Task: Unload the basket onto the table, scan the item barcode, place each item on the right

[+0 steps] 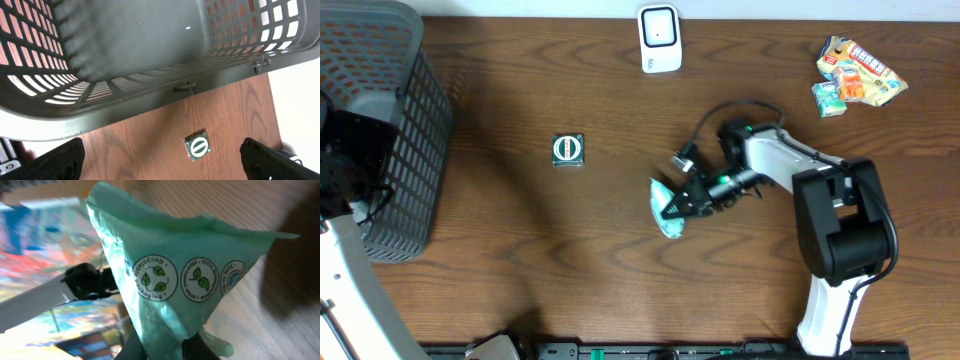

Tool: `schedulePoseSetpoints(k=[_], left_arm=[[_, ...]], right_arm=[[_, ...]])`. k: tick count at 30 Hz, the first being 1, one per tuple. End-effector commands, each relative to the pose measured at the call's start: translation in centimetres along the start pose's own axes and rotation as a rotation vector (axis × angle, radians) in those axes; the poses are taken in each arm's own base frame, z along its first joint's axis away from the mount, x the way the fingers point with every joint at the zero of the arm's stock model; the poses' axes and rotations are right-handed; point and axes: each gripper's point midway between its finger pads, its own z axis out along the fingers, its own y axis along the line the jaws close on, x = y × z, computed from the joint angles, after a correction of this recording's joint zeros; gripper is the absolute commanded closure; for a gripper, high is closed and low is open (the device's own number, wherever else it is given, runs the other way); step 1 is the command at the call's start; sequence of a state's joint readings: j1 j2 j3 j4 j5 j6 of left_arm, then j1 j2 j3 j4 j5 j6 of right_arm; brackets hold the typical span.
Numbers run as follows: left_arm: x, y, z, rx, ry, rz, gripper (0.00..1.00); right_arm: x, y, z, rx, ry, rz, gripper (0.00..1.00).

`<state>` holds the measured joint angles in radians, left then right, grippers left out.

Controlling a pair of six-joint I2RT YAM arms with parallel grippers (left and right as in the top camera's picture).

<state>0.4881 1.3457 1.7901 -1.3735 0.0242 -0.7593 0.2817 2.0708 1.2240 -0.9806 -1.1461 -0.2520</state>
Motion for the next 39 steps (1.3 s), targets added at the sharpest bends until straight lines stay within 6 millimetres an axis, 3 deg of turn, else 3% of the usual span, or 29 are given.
schedulePoseSetpoints(k=[1,4,6,10,18,20,28,32,34,39], left_arm=[[-0.2,0.2,-0.1,-0.006,-0.006,-0.005,0.02],[-0.2,0.2,-0.1,-0.006,-0.006,-0.005,0.02],[-0.2,0.2,-0.1,-0.005,-0.006,-0.005,0.02],[-0.2,0.2,-0.1,-0.006,-0.006,-0.005,0.02],[-0.2,0.1,-0.1,-0.005,-0.006,-0.005,0.03],[-0.2,0.2,-0.1,-0.006,-0.006,-0.005,0.02],[-0.2,0.2,-0.1,-0.006,-0.006,-0.005,0.02],[-0.2,0.2,-0.1,-0.006,-0.006,-0.005,0.02],[-0.2,0.2,-0.1,-0.006,-0.006,-0.005,0.02],[-0.2,0.2,-0.1,-0.006,-0.006,-0.005,0.02]], right_arm=[[0.3,-0.3,-1.8,-0.112,-0.089,0.066,0.91],[0.7,-2.3,-3.3,-0.070,-0.122,0.142,0.87],[1.2,-5.1,-4.7,0.047,-0.133,0.230,0.82],[2.0,-8.7,-6.9,0.201,-0.153,0.349,0.73],[4.3,-13.8,-11.4,0.440,-0.186,0.523,0.64],[5.0,-14.3,-12.7,0.492,-0.177,0.567,0.61],[4.2,-10.6,-18.0,0.563,-0.129,0.579,0.57],[3.4,-7.7,-19.5,0.591,-0.119,0.560,0.55],[2.9,-6.5,-19.8,0.603,-0.132,0.528,0.53],[2.1,-4.2,-17.8,0.613,-0.107,0.441,0.43]])
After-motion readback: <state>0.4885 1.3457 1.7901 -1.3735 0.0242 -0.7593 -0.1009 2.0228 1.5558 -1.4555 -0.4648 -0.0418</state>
